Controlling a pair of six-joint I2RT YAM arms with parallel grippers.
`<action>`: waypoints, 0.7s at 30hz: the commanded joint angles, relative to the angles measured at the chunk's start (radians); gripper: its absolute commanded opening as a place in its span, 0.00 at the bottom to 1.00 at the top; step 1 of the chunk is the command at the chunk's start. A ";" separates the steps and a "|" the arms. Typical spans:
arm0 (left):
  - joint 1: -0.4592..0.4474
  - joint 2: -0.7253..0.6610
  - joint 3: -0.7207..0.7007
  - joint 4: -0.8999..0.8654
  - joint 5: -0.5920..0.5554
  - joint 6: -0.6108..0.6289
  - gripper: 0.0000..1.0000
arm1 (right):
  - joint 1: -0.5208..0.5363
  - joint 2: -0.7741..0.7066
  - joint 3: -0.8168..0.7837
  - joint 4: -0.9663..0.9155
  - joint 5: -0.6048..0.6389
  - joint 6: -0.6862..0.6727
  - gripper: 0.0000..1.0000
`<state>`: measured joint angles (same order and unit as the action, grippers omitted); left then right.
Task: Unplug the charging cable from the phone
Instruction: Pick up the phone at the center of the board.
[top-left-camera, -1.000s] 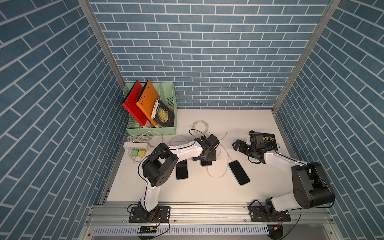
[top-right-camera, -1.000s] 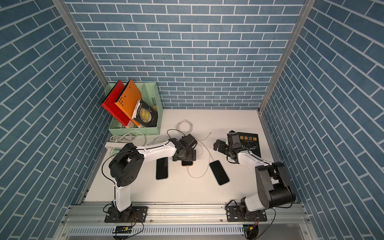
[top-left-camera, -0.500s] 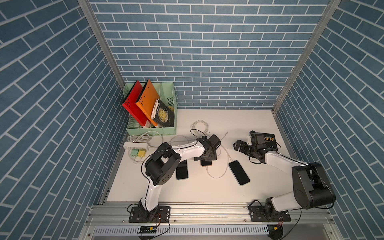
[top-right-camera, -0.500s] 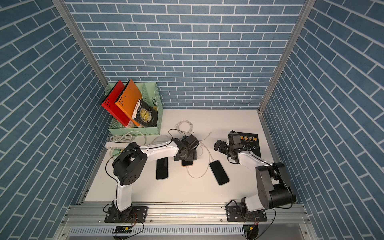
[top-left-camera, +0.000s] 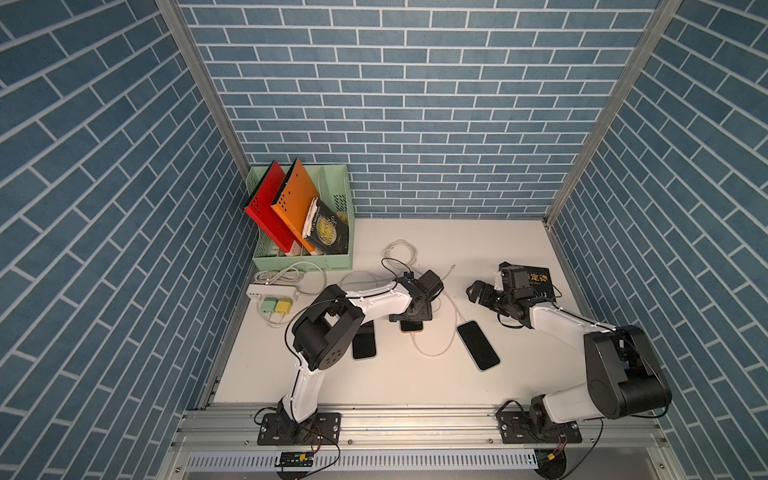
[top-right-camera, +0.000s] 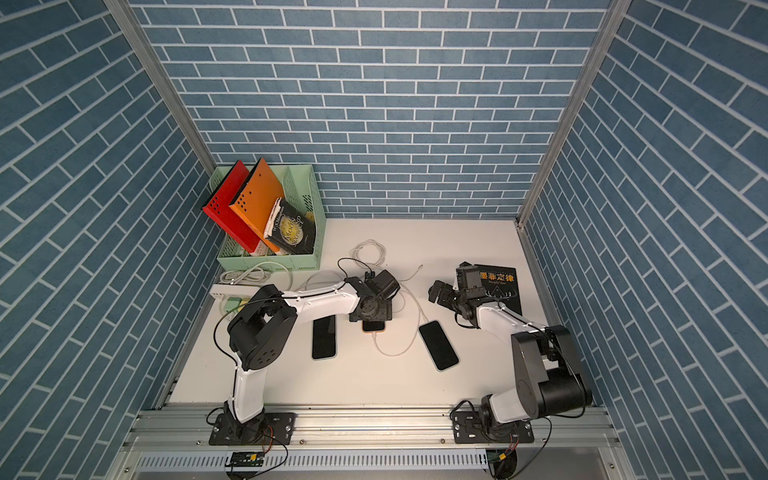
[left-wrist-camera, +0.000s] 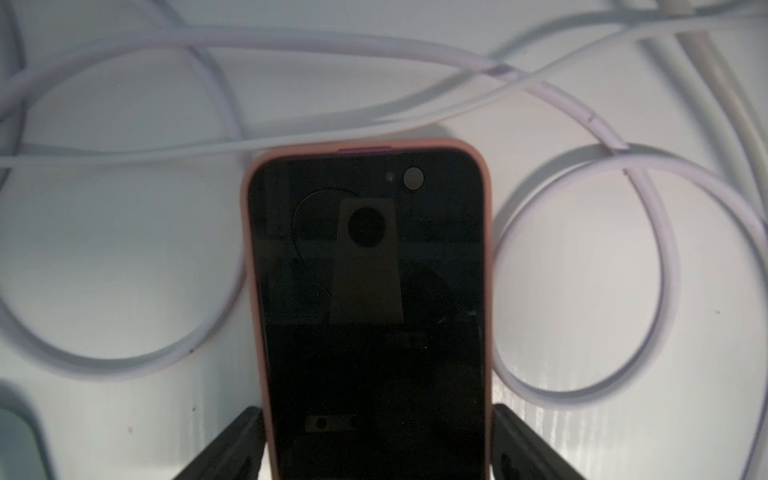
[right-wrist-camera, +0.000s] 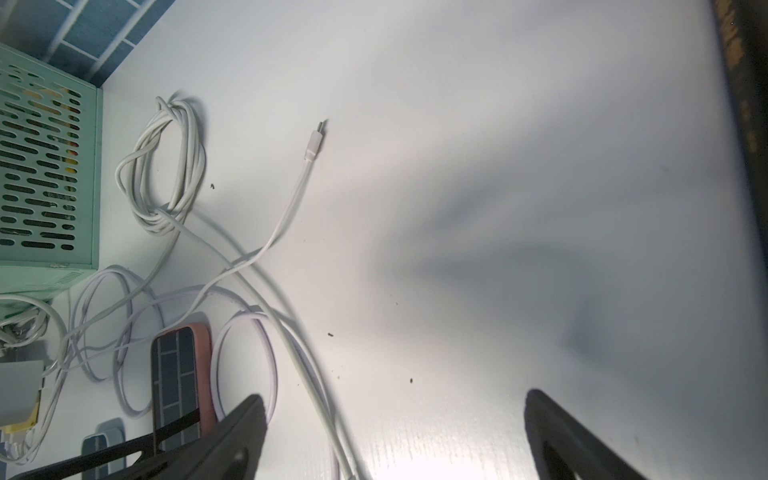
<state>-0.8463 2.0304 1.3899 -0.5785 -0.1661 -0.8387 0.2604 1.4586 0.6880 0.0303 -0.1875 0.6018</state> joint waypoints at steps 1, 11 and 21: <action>-0.020 0.058 -0.002 -0.066 0.014 -0.027 0.89 | -0.007 -0.016 -0.016 0.003 -0.014 -0.007 0.98; -0.028 0.072 -0.007 -0.059 0.019 -0.044 0.69 | -0.008 -0.013 -0.010 0.003 -0.021 -0.008 0.98; -0.028 0.038 0.025 -0.094 -0.014 -0.033 0.28 | -0.012 -0.012 -0.006 0.003 -0.023 -0.006 0.97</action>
<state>-0.8646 2.0441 1.4082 -0.6022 -0.1974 -0.8669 0.2558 1.4586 0.6868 0.0307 -0.2043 0.6018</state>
